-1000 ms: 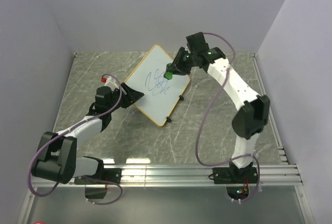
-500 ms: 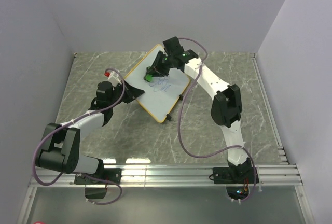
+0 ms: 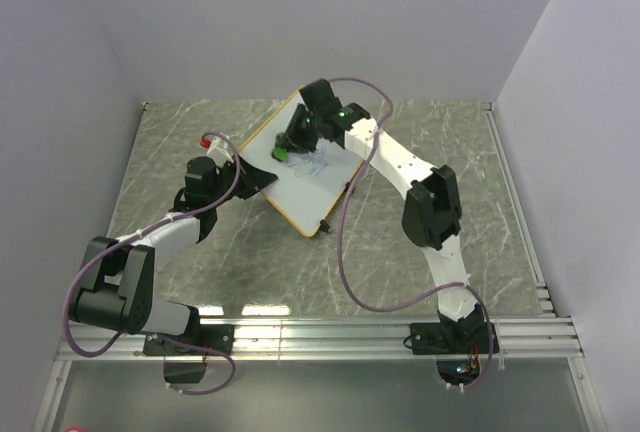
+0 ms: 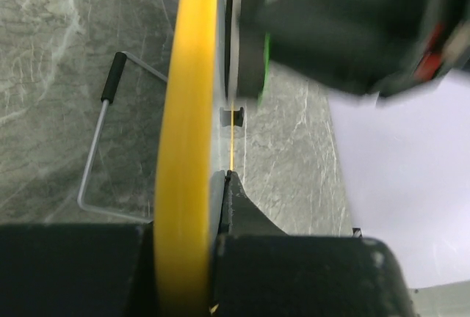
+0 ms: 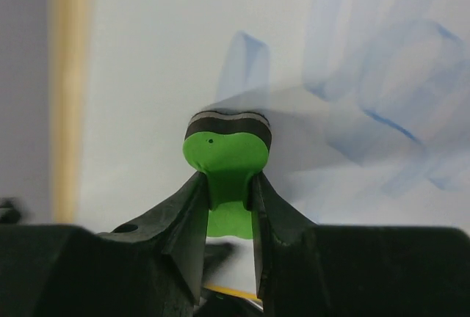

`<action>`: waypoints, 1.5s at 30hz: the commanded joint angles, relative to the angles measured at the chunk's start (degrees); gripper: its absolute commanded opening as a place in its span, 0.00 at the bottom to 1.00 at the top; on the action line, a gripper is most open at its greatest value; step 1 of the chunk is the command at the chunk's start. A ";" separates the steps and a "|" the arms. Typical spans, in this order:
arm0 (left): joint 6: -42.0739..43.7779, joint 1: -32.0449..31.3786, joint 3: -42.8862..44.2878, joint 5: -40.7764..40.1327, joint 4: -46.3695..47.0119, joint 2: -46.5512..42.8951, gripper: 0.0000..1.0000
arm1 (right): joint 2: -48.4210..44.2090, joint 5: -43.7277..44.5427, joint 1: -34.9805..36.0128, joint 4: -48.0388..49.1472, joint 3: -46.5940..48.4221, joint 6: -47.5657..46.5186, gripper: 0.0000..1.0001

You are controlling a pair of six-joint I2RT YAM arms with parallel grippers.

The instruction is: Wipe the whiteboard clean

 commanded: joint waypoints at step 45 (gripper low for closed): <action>12.74 -0.74 -0.03 4.15 -14.25 -3.68 0.00 | -12.73 8.36 -8.53 5.57 -40.87 -0.07 0.00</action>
